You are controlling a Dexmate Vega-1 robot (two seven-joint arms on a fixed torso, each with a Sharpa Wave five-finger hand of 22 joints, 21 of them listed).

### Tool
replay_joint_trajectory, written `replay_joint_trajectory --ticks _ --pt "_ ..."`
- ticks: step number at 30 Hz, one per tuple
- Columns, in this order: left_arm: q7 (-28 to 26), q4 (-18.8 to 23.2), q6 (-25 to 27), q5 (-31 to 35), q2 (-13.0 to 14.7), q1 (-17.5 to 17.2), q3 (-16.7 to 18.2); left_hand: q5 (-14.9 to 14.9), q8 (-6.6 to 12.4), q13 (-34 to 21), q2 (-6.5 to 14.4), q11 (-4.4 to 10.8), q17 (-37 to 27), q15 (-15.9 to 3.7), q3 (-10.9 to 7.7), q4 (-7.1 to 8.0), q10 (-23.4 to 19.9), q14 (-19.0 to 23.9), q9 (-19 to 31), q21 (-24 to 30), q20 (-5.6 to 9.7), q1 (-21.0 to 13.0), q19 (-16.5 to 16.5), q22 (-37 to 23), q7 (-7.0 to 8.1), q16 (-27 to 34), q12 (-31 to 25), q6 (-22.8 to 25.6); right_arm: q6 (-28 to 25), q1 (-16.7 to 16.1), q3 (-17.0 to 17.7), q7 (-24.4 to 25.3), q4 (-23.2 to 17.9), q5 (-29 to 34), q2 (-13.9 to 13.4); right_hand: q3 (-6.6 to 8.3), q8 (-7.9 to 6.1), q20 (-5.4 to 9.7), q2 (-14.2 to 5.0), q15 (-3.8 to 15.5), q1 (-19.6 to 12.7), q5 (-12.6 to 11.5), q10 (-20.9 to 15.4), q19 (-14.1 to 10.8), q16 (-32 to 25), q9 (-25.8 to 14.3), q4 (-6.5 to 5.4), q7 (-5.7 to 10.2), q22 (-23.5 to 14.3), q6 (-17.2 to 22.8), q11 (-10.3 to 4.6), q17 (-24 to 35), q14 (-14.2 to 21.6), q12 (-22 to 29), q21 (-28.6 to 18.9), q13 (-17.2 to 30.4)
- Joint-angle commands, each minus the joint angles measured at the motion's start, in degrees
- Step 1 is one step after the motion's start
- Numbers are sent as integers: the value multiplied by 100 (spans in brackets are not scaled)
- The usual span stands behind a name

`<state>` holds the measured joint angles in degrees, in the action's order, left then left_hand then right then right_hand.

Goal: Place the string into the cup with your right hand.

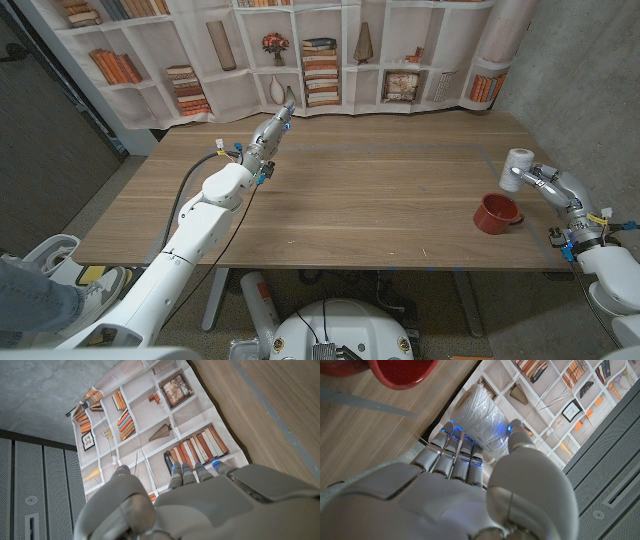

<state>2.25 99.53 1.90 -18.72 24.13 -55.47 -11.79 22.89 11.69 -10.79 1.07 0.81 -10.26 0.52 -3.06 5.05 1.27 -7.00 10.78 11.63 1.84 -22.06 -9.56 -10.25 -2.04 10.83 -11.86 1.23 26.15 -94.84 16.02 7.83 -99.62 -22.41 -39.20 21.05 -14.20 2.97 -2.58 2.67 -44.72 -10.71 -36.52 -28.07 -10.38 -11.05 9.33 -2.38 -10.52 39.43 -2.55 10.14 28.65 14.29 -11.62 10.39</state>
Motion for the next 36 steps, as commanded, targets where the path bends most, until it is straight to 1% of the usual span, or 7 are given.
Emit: replay_joint_trajectory --ticks 1,3,13,26,27,36 --pt "26 -15 71 31 12 72 -60 -7 -15 -15 36 21 -27 1 38 13 -13 -7 11 -4 89 -33 -222 -28 -19 -6 9 41 240 14 -169 46 114 18 216 110 25 249 -320 426 -329 -28 -36 26 -2 -31 -86 610 -35 946 97 5 -16 -19 -2 0" --pt "35 -18 77 27 0 92 -72 -7 -15 -15 37 22 -27 3 40 13 -10 -7 11 -4 88 -33 -223 -28 -16 -5 9 40 339 64 -239 13 222 -19 256 109 35 247 -316 421 -327 -27 -37 40 -2 -32 -87 611 -35 935 115 5 -16 -23 1 0" --pt "23 34 157 82 18 142 -99 -9 -16 -15 42 26 -27 -6 50 13 -6 -9 11 -7 88 -36 -233 -29 -24 -6 11 38 502 153 -400 68 365 -110 319 115 62 234 -316 384 -319 -27 39 117 22 -34 -94 620 -35 940 153 7 -105 -73 20 2" --pt "27 51 205 111 15 171 -127 -11 -17 -15 51 13 -27 2 63 14 -17 -7 11 -4 91 -41 -231 -29 -14 -4 6 36 642 262 -581 55 557 -209 274 124 79 236 -314 375 -318 -27 91 163 24 -35 -95 637 -35 972 132 7 -151 -112 23 5" --pt "24 60 229 113 20 176 -126 -12 -17 -15 51 13 -27 1 65 14 -18 -7 11 -4 92 -42 -232 -29 -12 -4 6 36 641 266 -597 60 568 -214 271 126 82 231 -314 369 -319 -27 91 168 24 -35 -94 639 -35 973 149 8 -158 -114 23 5" --pt "52 -17 241 119 -3 232 -152 -13 -16 -15 57 25 -27 3 75 14 -14 -6 11 -3 94 -47 -232 -29 -17 -4 7 40 666 253 -713 92 655 -288 258 124 98 221 -303 360 -312 -25 112 189 26 -36 -95 648 -34 966 139 8 -184 -129 24 7"
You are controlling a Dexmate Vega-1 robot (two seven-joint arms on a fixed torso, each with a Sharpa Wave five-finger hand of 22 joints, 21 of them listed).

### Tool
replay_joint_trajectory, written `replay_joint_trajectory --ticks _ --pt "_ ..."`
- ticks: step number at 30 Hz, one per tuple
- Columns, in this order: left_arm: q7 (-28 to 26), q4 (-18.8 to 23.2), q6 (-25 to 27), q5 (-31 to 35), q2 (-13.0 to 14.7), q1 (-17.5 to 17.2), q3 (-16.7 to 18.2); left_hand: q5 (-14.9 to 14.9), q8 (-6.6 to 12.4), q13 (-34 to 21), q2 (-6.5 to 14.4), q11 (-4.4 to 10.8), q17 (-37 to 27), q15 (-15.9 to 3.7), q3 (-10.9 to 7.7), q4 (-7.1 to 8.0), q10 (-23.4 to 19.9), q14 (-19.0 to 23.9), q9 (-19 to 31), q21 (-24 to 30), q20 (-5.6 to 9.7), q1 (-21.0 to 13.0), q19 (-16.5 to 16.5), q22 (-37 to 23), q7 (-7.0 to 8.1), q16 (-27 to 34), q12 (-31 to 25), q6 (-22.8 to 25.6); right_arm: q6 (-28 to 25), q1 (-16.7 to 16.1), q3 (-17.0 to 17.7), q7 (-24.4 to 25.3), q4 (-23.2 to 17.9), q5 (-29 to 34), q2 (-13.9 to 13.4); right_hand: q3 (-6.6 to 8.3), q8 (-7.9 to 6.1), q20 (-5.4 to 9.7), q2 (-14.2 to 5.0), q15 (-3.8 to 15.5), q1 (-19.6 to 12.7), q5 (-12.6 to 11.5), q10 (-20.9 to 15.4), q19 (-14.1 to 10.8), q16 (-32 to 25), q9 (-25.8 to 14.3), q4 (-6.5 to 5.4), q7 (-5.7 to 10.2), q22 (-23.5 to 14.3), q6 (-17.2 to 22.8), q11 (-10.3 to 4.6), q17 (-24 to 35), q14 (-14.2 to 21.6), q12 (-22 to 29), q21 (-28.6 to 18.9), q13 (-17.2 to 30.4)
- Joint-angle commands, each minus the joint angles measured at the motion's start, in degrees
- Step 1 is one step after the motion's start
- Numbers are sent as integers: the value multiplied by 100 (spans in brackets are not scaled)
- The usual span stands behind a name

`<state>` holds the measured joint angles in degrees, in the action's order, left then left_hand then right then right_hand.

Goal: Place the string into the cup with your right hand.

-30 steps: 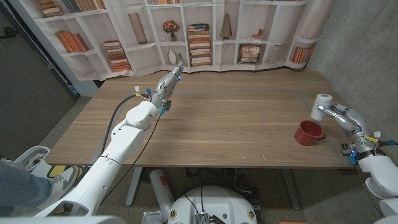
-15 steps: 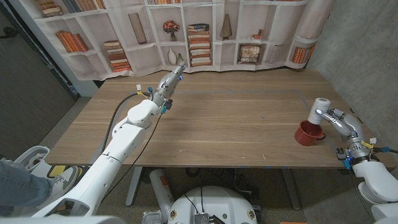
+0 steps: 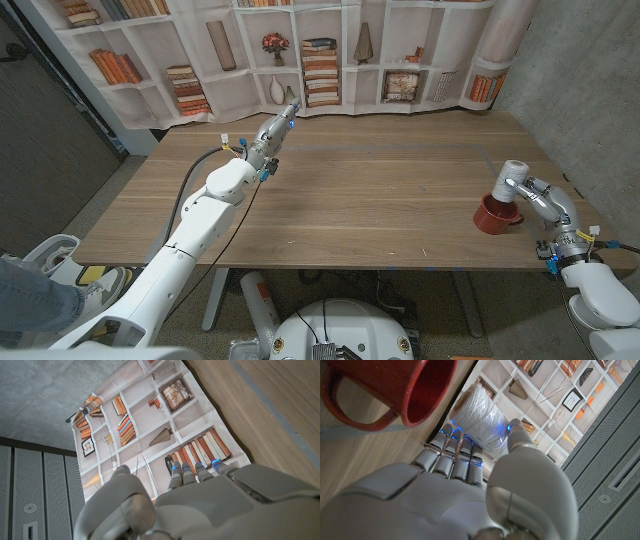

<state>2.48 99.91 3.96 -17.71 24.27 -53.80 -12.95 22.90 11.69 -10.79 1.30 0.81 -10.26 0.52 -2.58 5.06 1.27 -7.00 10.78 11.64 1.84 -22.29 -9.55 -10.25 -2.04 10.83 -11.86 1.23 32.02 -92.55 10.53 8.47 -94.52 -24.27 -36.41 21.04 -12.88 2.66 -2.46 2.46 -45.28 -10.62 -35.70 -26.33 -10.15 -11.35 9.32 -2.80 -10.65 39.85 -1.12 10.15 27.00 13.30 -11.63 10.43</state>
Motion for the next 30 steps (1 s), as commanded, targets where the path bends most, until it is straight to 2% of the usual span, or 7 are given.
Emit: replay_joint_trajectory --ticks 1,19,22,24,30 --pt "42 -62 33 26 -11 73 -44 -14 -16 -15 35 27 -27 4 28 13 -13 -6 11 -5 91 -24 -236 -29 -18 -4 7 39 82 17 -172 33 151 -109 -24 125 -33 252 -314 381 -257 -35 32 16 3 -6 -94 688 -21 925 -4 7 -20 -32 24 3" --pt "91 -123 123 88 -55 161 -154 -16 -17 -15 46 29 -27 -3 50 11 -9 -6 12 -2 91 -36 -235 -28 -8 -4 9 38 229 27 -329 -38 411 -281 -84 121 1 240 -275 366 -247 -35 64 71 11 -8 -88 727 -19 922 -7 5 -93 -60 28 7" --pt "114 -167 105 67 -83 168 -162 -17 -15 -15 47 15 -27 -3 54 11 -8 -6 12 -2 91 -37 -235 -28 -17 -4 9 44 225 32 -341 -42 413 -273 -129 88 96 220 -157 363 -243 -36 107 101 8 -5 -55 760 -15 731 28 -1 -131 -85 27 10" --pt "117 -173 129 77 -83 175 -175 -17 -15 -15 48 20 -27 -10 56 11 -11 -5 12 -2 91 -37 -235 -28 -17 -4 8 44 260 36 -352 -88 432 -313 -147 86 170 206 -109 336 -255 -48 142 123 10 -5 -42 841 -12 551 38 1 -177 -102 26 13" --pt "117 -169 120 92 -86 178 -171 -18 -15 -15 51 18 -27 -5 66 11 -14 -6 12 -3 90 -40 -239 -28 -13 -4 7 43 283 5 -364 -90 438 -344 -173 61 271 146 8 282 -243 -61 273 213 13 -8 -37 909 -7 190 59 7 -295 -150 39 20"
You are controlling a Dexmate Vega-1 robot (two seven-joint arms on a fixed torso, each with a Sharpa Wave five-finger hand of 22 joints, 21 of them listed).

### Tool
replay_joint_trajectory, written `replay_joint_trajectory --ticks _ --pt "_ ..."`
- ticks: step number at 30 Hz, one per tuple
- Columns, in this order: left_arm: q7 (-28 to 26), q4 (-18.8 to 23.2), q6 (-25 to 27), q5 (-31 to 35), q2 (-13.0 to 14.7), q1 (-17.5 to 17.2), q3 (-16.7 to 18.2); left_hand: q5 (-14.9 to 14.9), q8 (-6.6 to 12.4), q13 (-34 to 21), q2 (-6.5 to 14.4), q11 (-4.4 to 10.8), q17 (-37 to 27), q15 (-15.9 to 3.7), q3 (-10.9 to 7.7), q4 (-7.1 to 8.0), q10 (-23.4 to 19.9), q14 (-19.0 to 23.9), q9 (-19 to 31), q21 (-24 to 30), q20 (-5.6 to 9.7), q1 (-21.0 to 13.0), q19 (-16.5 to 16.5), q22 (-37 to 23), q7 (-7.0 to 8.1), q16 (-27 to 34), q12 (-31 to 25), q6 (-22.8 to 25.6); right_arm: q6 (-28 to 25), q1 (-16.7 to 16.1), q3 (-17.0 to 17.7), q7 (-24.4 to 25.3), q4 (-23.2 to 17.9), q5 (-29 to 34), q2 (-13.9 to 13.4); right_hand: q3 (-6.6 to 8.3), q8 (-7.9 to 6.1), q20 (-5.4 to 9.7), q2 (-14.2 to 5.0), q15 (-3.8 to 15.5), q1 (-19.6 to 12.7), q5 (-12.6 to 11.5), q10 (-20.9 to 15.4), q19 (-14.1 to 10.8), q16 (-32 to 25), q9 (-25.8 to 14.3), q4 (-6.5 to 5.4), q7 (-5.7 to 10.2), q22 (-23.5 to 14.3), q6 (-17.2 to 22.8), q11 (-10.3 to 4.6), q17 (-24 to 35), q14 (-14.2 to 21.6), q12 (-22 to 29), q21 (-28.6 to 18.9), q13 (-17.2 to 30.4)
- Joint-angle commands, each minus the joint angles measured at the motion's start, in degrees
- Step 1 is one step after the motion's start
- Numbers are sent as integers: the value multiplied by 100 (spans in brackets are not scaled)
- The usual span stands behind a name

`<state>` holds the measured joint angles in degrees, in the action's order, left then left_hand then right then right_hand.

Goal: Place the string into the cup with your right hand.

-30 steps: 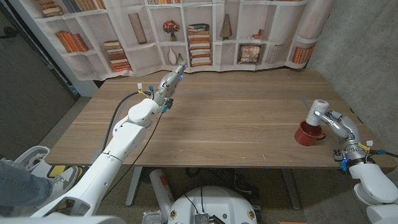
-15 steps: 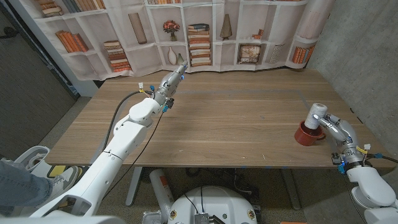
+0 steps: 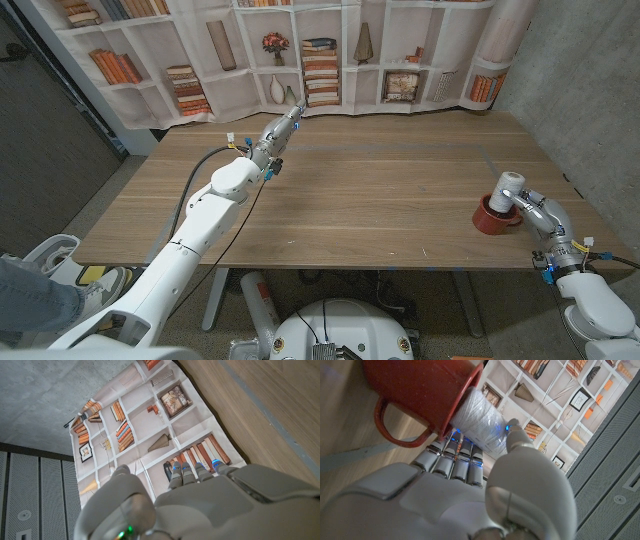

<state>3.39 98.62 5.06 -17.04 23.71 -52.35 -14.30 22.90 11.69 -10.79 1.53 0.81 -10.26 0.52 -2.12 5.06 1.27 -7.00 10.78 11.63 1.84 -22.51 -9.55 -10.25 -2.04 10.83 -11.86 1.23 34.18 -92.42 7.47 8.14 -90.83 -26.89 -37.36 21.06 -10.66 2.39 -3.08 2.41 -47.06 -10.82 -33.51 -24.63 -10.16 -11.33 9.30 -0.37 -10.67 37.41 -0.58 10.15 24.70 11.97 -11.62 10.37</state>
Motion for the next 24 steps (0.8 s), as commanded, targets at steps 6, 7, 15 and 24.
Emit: replay_joint_trajectory --ticks 6,7,15,24 --pt "26 -41 19 25 -39 43 -34 -19 -15 -15 32 30 -27 -1 27 11 -13 -6 12 -3 81 -20 -242 -28 -11 -3 7 43 126 -12 -70 -94 102 -120 -96 45 69 114 145 221 -56 -49 128 112 12 -12 -36 721 -4 209 27 11 -137 -33 49 32" --pt "23 -39 26 41 -31 47 -40 -19 -16 -15 33 34 -27 -2 28 11 -14 -6 12 -4 78 -20 -246 -28 -12 -4 7 43 137 -10 -73 -104 109 -125 -101 41 72 105 162 216 -52 -49 132 126 10 -12 -36 742 -3 174 31 11 -143 -33 52 33" --pt "54 -79 23 16 -48 50 -39 -20 -15 -15 38 10 -27 -8 37 12 -14 -5 12 -3 75 -24 -245 -28 -7 -3 7 45 121 -41 -77 -91 78 -118 -141 -18 76 -2 291 103 51 -51 276 261 16 -11 -76 744 -5 -86 70 24 -289 -60 72 43" --pt "3 -30 11 20 -46 11 7 -21 -16 -15 44 28 -27 -6 48 12 -16 -5 12 -2 73 -28 -245 -29 -3 -3 6 43 93 -58 -88 -100 49 -133 -171 -47 65 -37 337 63 114 -52 304 284 4 -12 -101 745 -7 -171 136 31 -317 -54 64 47"
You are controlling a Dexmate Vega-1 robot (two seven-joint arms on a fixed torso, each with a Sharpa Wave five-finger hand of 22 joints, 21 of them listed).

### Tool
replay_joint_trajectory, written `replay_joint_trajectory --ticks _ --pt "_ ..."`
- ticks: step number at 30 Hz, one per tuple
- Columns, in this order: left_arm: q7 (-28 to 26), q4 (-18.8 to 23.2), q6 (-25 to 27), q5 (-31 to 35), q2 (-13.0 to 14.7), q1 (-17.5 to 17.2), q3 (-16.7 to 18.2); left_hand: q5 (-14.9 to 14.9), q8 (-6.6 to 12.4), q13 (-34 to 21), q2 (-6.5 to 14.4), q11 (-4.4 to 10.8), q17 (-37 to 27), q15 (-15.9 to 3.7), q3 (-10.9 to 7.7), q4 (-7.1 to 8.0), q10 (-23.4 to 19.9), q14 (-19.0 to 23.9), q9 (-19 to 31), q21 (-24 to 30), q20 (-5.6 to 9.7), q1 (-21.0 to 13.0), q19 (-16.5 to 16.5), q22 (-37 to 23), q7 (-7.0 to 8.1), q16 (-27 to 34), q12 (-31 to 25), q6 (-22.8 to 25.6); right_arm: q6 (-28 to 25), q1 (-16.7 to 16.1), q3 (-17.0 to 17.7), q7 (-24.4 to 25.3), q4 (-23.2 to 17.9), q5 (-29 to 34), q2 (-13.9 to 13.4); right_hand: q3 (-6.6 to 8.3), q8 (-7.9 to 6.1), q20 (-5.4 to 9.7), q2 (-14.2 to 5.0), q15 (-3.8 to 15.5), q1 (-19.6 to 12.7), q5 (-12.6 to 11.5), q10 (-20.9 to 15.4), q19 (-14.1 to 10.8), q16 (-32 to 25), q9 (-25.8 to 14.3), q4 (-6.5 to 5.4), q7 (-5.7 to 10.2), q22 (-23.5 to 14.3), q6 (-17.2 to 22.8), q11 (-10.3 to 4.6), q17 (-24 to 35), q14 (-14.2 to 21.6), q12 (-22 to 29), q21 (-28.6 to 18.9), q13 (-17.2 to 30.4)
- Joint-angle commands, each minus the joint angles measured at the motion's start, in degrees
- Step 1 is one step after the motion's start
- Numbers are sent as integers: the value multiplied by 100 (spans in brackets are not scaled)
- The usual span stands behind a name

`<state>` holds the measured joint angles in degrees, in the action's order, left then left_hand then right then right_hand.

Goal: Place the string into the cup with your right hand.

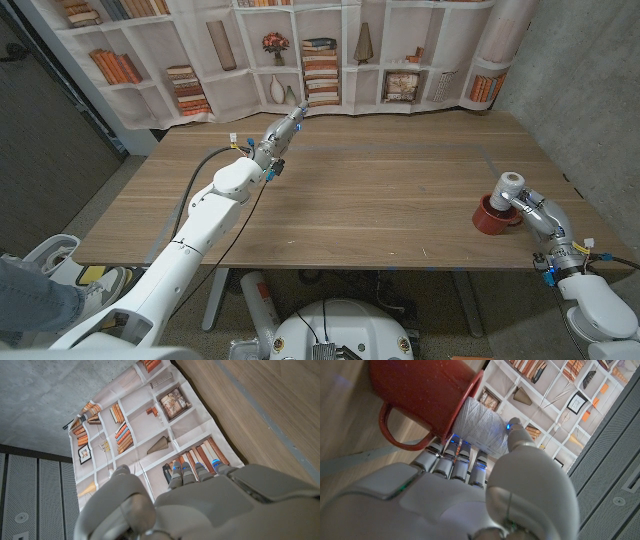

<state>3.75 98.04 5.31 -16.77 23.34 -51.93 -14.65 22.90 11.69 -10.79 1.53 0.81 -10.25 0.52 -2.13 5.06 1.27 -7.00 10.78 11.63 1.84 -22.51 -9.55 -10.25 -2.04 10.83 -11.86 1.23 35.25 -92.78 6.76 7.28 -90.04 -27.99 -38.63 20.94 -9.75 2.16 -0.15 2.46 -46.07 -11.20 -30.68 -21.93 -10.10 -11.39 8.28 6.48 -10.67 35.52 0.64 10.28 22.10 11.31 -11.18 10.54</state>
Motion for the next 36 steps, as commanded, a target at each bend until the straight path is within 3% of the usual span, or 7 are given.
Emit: replay_joint_trajectory --ticks 1,24,36 --pt "-18 29 -18 -20 -5 -30 49 -21 -17 -15 44 29 -27 -3 50 12 -16 -5 12 -2 73 -29 -245 -29 -3 -3 6 42 -17 -24 -18 -24 -31 -27 -52 -38 -32 -18 49 59 24 -14 38 17 -3 -6 -2 60 -7 15 -3 19 -59 7 18 31" --pt "-5 47 5 -12 7 -22 29 -23 -15 -15 57 26 -27 -1 72 12 -11 -5 12 -1 71 -38 -248 -29 -7 -3 8 47 4 -58 -30 -282 -5 -196 -179 -158 -33 -153 236 -75 271 -45 295 170 -2 -7 -78 90 -14 -331 25 33 -287 -20 18 43" --pt "24 -40 -14 -28 -19 5 16 -24 -15 -15 64 27 -27 -8 85 11 -15 -5 12 -1 70 -44 -250 -28 5 -3 6 48 -63 -138 7 -405 -52 -260 -275 -249 -10 -350 379 -336 463 -129 608 378 2 -8 -119 60 -17 -815 73 42 -541 -38 30 51"
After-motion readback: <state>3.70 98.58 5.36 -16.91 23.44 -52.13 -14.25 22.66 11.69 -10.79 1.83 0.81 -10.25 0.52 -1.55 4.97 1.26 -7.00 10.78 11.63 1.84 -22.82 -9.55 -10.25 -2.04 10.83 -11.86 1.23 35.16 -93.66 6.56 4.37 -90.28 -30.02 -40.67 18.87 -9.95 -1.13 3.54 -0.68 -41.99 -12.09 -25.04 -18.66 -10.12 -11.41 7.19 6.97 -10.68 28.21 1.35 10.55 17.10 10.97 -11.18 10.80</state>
